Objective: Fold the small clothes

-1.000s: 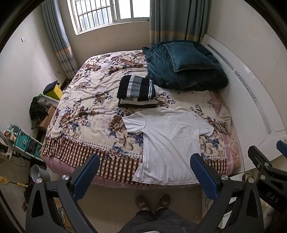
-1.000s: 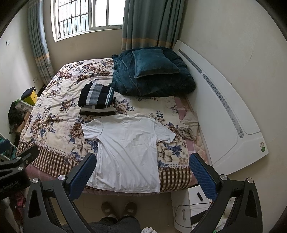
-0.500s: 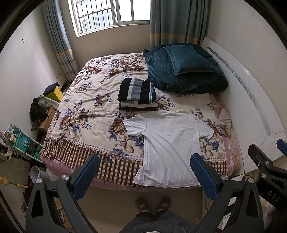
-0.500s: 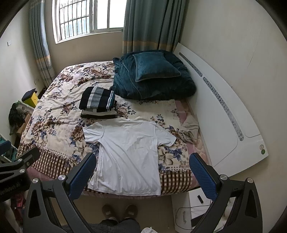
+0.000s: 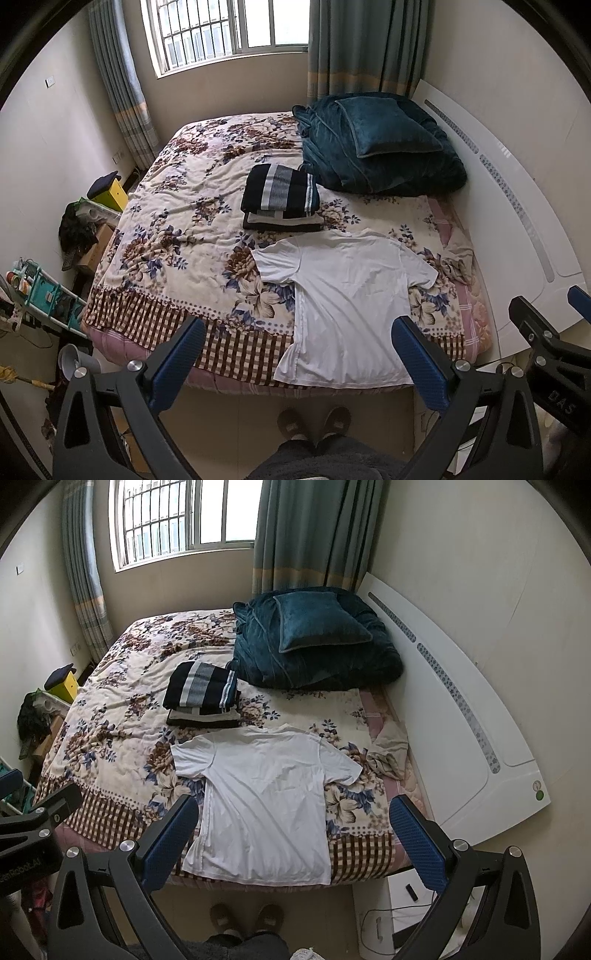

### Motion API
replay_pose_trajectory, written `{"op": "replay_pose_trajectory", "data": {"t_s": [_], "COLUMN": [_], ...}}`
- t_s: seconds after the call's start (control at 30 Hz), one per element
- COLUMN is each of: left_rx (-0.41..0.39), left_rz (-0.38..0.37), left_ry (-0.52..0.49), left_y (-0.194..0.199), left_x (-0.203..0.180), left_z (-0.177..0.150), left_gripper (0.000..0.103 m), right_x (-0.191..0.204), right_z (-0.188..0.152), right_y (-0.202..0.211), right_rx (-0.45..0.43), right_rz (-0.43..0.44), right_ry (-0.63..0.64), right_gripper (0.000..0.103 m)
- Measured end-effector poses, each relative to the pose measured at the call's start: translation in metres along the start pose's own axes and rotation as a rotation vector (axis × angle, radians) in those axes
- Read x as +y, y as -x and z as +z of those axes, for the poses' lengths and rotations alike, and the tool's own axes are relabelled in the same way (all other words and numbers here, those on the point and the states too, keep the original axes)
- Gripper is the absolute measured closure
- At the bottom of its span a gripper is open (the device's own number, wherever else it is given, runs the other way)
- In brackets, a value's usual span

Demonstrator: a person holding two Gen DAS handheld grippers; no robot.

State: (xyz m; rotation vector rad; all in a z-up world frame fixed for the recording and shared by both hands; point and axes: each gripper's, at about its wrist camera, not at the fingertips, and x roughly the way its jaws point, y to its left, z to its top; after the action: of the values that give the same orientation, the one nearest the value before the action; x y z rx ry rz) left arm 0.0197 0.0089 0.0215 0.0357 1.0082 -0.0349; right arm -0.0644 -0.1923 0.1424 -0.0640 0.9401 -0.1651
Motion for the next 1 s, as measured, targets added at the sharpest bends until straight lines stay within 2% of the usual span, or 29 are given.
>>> {"op": "replay_pose_trajectory", "data": {"t_s": [0.73, 0.83, 1.0], "left_rx": [-0.005, -0.022, -0.021], "left_rz": [-0.011, 0.008, 0.030], "left_ry": [0.000, -0.003, -0.026], "left_y": [-0.002, -0.009, -0.069], "left_x": [-0.002, -0.004, -0.013], "left_z": [0.001, 0.006, 0.029], "left_gripper": [0.000, 0.000, 0.000], "right_x": [0.004, 0.003, -0.019], "right_z": [0.006, 0.015, 0.016], "right_y": [0.002, -0.015, -0.080], "right_rx": [-0.002, 0.024, 0.088], "right_rz": [-0.003, -0.007, -0.037], "right_ry": [-0.001, -0.033, -0.148], "right_gripper": [0.000, 0.000, 0.000]}}
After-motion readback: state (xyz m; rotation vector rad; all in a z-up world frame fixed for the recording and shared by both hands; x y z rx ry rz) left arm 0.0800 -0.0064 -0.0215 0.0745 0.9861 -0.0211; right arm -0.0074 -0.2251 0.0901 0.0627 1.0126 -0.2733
